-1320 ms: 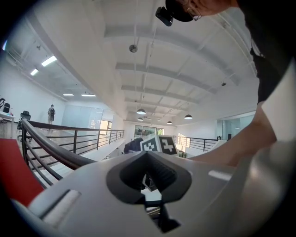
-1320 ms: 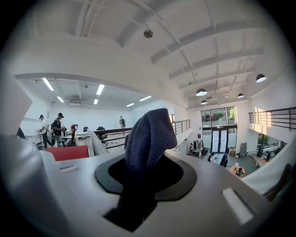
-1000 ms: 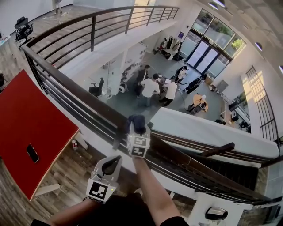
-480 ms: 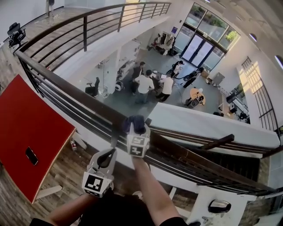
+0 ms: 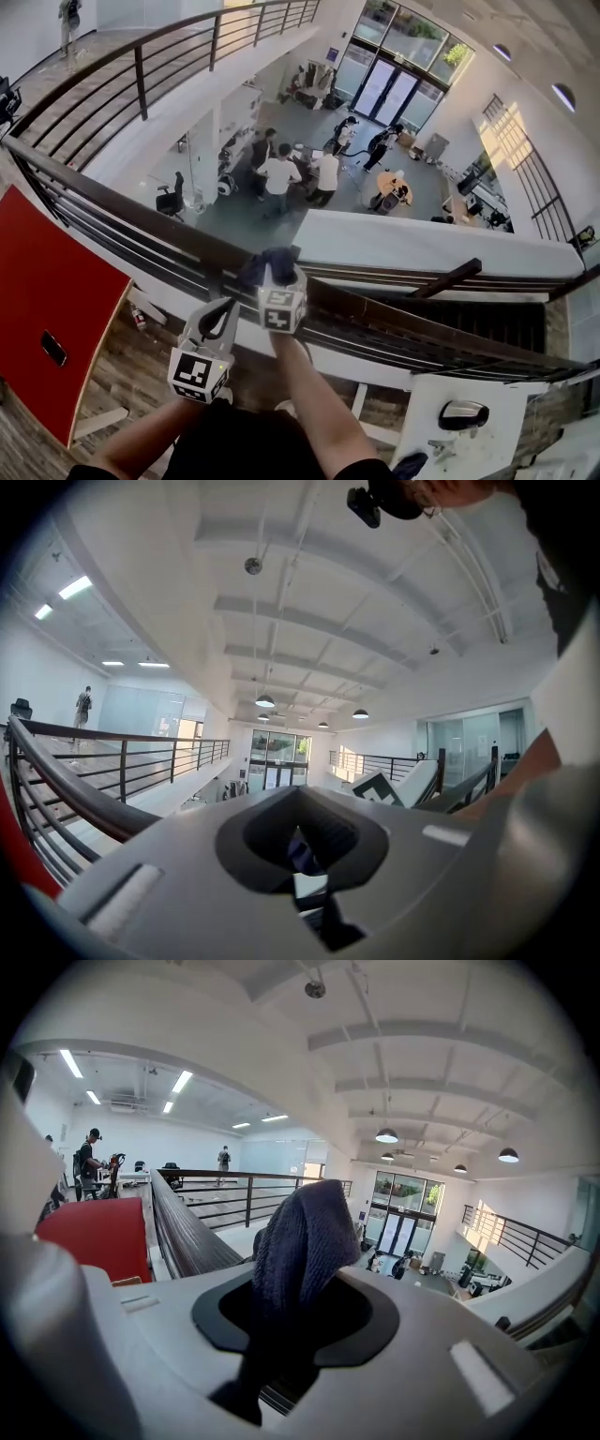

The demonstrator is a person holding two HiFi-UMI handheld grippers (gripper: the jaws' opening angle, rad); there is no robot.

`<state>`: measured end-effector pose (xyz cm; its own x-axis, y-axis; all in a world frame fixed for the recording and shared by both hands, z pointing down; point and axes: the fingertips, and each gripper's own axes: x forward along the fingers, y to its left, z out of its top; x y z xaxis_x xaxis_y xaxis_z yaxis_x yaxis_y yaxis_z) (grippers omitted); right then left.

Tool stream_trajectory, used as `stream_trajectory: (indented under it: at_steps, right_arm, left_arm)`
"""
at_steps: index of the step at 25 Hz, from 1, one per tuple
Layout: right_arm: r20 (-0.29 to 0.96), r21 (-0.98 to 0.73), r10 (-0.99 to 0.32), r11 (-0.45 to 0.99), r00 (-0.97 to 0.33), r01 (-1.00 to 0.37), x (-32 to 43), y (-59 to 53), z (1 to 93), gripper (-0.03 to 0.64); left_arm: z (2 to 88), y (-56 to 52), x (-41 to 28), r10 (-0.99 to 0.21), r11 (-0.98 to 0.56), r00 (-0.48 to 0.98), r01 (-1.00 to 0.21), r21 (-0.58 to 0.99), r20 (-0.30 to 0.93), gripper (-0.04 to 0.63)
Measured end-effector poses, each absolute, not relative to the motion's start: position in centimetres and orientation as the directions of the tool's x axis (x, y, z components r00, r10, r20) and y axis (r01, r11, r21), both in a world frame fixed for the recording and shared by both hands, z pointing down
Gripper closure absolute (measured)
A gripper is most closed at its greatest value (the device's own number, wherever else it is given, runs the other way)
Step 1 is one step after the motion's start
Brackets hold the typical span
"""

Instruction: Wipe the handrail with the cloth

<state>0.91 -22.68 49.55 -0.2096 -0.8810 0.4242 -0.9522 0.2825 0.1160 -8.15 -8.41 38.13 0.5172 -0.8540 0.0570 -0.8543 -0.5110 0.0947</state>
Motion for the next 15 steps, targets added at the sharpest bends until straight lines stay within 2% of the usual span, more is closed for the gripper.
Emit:
stream_trajectory:
  at_steps: [15]
  right_arm:
    - [0.422, 0.123, -0.899, 0.186, -0.118, -0.975, 7.9, -19.8, 49.7, 0.488]
  left_arm:
    - [38.8, -6.7, -3.6, -0.806, -0.583, 0.588, -0.809, 0.078, 0.077, 0.597]
